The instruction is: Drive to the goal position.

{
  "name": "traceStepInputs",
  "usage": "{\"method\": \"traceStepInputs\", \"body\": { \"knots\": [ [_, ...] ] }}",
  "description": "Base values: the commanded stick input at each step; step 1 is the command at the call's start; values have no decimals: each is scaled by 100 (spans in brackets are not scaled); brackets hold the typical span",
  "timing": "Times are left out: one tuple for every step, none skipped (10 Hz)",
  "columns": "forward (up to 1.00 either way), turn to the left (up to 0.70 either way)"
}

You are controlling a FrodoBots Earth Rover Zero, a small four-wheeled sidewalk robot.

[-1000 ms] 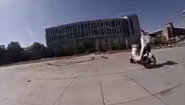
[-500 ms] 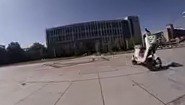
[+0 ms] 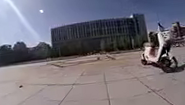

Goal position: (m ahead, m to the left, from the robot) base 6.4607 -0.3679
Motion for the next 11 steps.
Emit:
{"method": "traceStepInputs", "body": {
  "knots": [
    [70,0],
    [70,0],
    [70,0],
    [70,0],
    [70,0],
    [70,0],
    [70,0],
    [70,0],
    [70,0],
    [70,0],
    [70,0]
  ]
}}
